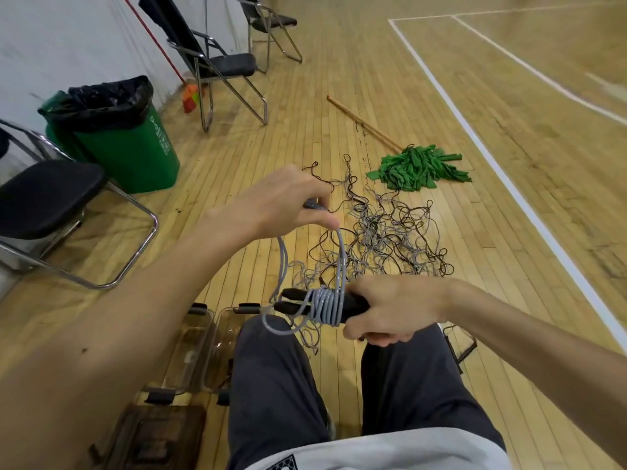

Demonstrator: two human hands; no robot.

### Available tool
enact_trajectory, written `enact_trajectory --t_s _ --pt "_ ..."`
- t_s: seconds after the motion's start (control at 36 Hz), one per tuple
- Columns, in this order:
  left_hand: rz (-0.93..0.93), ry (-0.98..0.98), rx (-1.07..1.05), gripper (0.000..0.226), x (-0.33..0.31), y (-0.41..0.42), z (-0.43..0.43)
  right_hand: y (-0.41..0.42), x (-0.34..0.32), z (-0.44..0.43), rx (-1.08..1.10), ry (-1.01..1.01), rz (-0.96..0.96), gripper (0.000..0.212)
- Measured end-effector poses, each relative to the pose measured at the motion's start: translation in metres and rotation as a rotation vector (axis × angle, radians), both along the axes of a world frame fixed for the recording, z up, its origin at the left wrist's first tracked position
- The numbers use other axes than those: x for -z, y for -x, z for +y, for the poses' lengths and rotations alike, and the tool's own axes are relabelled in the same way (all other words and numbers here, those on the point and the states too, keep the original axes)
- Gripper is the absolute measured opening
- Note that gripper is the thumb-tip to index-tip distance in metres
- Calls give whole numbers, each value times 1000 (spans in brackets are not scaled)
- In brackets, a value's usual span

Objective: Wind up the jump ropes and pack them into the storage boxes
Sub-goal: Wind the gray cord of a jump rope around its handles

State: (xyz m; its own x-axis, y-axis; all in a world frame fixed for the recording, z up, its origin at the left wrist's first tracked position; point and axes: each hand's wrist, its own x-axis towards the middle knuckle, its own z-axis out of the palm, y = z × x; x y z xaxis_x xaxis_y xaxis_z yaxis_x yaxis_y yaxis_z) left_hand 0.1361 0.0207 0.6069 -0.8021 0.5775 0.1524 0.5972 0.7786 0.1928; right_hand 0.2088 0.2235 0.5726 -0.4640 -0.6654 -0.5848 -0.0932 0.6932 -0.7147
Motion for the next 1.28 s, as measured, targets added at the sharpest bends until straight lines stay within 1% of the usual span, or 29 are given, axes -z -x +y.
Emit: enact_trajectory --t_s 0.06,0.11,0.17,0.22,0.28,0.36,0.47,0.5,0.53,0.56,0.58,0.61,0.64,0.67,0.69,0.72,0.75,0.78,0.81,0.86,0.92,1.0,1.17,1.28 --pt "-30 -44 -22 35 5 1 -2 -3 -4 0 15 81 -7 14" --pt "-68 -99 -52 36 10 0 -3 -6 -5 2 44 166 -48 17" --pt "-133 -160 -82 41 16 -3 -4 -8 -6 3 60 248 -92 17" --pt "-196 -206 -99 38 24 -7 -4 -10 -6 5 58 308 -108 15" --pt "-241 -232 -112 36 35 -9 -2 -11 -4 5 73 340 -102 11" --pt "-360 -290 -151 36 53 -10 -2 -12 2 5 114 390 -97 12" --pt "-500 -444 -154 40 63 -11 1 -10 7 8 170 455 -99 16" --pt "-526 -478 -142 36 74 -8 -2 -9 8 9 179 468 -95 18" --pt "-622 -474 -169 33 96 -2 -16 -9 9 10 188 482 -94 19" --pt "-668 -546 -161 38 122 14 -30 -8 9 10 198 496 -94 20" --pt "-758 -627 -167 53 144 23 -37 -8 9 11 208 510 -97 21" --pt "-792 -628 -212 66 149 21 -32 -7 9 11 222 523 -103 21" --pt "-785 -676 -242 54 143 13 -29 -6 9 11 238 532 -112 20" --pt "-770 -630 -286 20 126 -2 -20 -5 8 11 253 539 -124 19" --pt "-908 -683 -278 18 120 -10 -13 -3 8 12 267 550 -138 20" --pt "-934 -720 -266 29 116 -17 -6 -2 7 12 279 565 -159 22" --pt "-938 -683 -313 31 98 -31 7 -1 7 13 294 586 -184 22" --pt "-861 -649 -336 30 96 -34 12 1 6 14 311 609 -207 18" --pt "-815 -661 -364 31 105 -30 6 2 6 15 328 629 -225 13" --pt "-799 -652 -391 32 105 -32 8 5 8 17 377 636 -236 16" --pt "-790 -685 -360 37 102 -37 7 8 10 20 446 626 -227 18" --pt "-769 -663 -341 46 100 -43 6 15 14 25 553 635 -213 16" --pt "-818 -680 -302 46 101 -59 17 38 32 40 687 585 -186 15" --pt "-775 -646 -278 44 100 -64 23 45 47 50 719 515 -182 16"
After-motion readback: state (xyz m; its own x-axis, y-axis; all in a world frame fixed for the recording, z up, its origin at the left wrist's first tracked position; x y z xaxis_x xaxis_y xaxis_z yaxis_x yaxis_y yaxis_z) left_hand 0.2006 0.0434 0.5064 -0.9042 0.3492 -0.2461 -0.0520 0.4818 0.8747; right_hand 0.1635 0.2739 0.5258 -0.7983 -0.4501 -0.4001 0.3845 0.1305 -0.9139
